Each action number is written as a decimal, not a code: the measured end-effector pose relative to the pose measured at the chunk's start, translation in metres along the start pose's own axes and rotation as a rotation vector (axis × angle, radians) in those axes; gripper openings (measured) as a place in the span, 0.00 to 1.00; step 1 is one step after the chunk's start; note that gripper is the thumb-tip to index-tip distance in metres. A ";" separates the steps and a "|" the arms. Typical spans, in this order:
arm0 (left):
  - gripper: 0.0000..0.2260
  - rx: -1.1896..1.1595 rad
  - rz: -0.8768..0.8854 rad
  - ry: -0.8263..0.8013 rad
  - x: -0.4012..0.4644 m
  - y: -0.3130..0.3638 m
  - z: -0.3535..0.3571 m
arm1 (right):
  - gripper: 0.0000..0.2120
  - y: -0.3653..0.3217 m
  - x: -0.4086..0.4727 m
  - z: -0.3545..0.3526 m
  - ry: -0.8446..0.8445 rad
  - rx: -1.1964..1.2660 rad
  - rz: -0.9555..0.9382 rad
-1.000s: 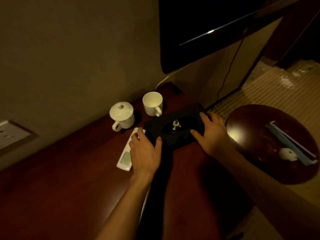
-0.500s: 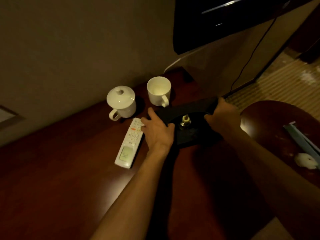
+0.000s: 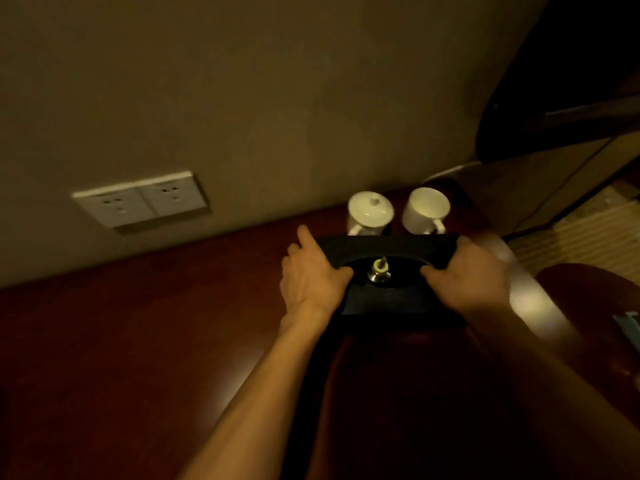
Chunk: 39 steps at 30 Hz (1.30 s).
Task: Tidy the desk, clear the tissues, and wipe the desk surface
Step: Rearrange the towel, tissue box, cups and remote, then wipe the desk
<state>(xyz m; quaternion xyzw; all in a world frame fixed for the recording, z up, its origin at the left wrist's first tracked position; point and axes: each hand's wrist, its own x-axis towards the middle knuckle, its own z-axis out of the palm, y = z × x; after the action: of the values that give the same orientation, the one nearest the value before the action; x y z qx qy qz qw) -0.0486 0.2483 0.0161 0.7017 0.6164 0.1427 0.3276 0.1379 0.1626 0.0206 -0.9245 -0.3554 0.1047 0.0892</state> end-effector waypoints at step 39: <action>0.28 0.004 -0.448 0.314 0.086 -0.530 -0.370 | 0.33 -0.575 -0.234 0.247 -0.351 0.075 -0.409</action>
<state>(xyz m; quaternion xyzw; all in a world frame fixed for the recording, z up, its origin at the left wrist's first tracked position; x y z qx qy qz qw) -0.6636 0.4492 -0.0623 0.5179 0.7997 0.1727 0.2501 -0.4626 0.4469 -0.0490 -0.7972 -0.5408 0.2564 0.0797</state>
